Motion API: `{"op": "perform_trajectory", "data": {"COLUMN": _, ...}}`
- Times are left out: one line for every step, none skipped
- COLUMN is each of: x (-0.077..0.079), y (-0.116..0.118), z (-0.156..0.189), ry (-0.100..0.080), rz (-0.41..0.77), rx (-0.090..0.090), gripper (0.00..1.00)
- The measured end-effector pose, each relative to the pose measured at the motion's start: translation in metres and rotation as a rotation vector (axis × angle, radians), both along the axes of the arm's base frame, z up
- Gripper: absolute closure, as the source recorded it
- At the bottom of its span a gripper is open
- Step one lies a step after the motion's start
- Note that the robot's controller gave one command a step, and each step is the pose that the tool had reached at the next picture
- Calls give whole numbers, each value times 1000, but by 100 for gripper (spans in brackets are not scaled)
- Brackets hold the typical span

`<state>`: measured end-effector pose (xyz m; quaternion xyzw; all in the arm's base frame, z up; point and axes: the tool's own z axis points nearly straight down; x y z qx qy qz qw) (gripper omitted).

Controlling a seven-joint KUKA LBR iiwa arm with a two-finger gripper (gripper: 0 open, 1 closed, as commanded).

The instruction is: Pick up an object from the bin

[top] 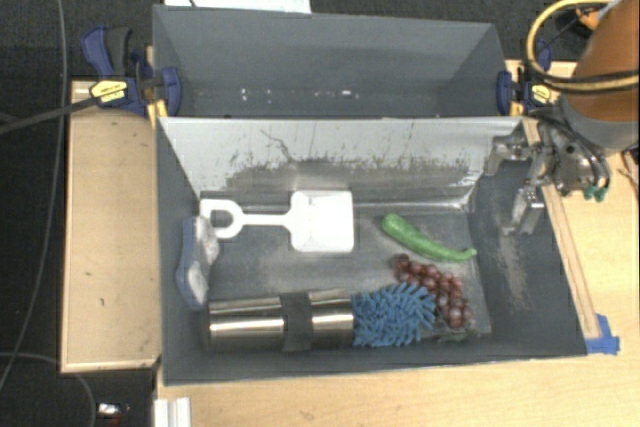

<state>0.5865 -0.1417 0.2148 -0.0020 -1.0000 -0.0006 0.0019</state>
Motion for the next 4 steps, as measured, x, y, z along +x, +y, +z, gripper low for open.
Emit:
{"op": "perform_trajectory", "data": {"x": 2, "y": 1, "z": 5, "ry": -8, "rz": 5, "rx": -2, "gripper": 0}}
{"op": "perform_trajectory", "data": {"x": -2, "y": 16, "z": -98, "ry": -9, "rz": -253, "rx": -1, "gripper": 0}}
{"op": "perform_trajectory", "data": {"x": 7, "y": 28, "z": -52, "ry": -18, "rz": -59, "rx": -4, "gripper": 0}}
{"op": "perform_trajectory", "data": {"x": 3, "y": 60, "z": -115, "ry": 1, "rz": -472, "rx": 1, "gripper": 0}}
